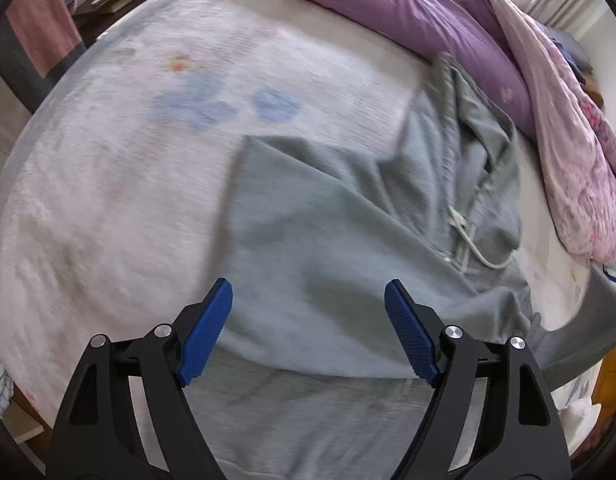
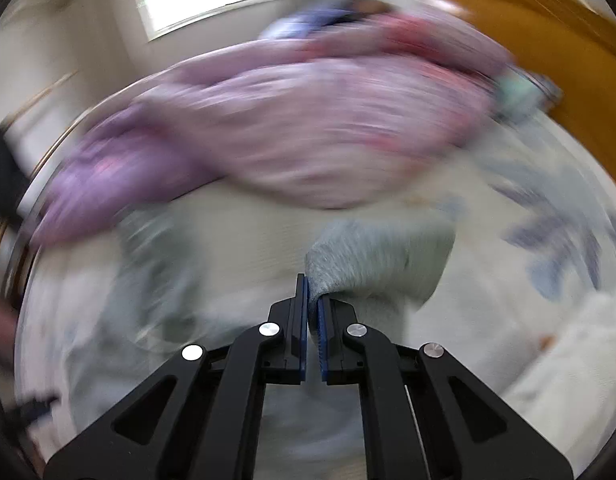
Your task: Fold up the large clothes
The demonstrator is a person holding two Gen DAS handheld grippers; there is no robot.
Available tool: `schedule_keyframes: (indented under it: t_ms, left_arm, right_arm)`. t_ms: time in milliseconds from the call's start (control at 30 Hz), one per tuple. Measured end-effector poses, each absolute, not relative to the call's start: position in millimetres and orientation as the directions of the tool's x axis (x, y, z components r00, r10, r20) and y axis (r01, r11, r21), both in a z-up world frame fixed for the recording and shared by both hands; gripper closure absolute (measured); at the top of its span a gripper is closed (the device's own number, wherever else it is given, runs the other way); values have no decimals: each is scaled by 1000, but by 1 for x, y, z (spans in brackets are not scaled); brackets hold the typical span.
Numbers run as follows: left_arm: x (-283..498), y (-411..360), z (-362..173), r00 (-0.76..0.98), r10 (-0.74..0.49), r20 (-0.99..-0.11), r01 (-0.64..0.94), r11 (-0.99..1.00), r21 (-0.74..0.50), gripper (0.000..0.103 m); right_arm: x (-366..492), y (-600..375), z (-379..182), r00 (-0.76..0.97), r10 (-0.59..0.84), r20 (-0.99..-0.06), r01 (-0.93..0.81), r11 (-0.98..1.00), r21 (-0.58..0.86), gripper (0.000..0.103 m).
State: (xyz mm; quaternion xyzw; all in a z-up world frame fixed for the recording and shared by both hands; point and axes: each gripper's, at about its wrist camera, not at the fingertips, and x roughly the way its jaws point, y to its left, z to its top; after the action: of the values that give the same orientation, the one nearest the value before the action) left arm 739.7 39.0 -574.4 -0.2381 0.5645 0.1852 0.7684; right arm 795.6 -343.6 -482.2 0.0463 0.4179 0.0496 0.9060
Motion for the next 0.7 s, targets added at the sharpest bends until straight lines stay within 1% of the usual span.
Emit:
schedule_keyframes:
  t_ms: [100, 133, 200, 267, 333, 400, 467, 533, 600, 700]
  left_arm:
    - [726, 67, -572, 297, 13, -955, -565, 808, -165, 24]
    - [720, 77, -571, 300, 15, -954, -569, 805, -166, 24]
    - [709, 94, -572, 294, 26, -955, -575, 804, -155, 24]
    - [701, 108, -575, 292, 30, -956, -588, 794, -155, 24]
    - [691, 119, -577, 283, 35, -958, -603, 783, -150, 24]
    - [682, 128, -579, 277, 31, -960, -614, 775, -152, 24]
    - [676, 134, -582, 280, 14, -960, -617, 769, -169, 24]
    - [675, 131, -585, 284, -10, -959, -608, 771, -188, 24]
    - [678, 121, -585, 308, -54, -950, -585, 777, -233, 24]
    - [699, 81, -587, 328, -128, -936, -479, 832, -281, 24]
  right_arm:
    - [770, -234, -488, 613, 265, -744, -272, 955, 116, 99]
    - [761, -197, -496, 584, 322, -745, -335, 932, 140, 99]
    - [746, -135, -520, 496, 382, -780, -417, 893, 171, 98]
    - [732, -87, -551, 406, 375, -833, -476, 865, 157, 93]
    - [723, -60, -582, 275, 390, -879, -489, 843, 222, 79]
    - [714, -56, -597, 211, 382, -900, -473, 845, 248, 78]
    - [710, -68, -601, 173, 409, -896, -444, 844, 300, 72]
    - [705, -89, -595, 178, 422, -889, -409, 853, 323, 61]
    - [700, -122, -585, 192, 443, -876, -358, 863, 358, 60]
    - [692, -168, -574, 245, 391, -887, -277, 905, 323, 60]
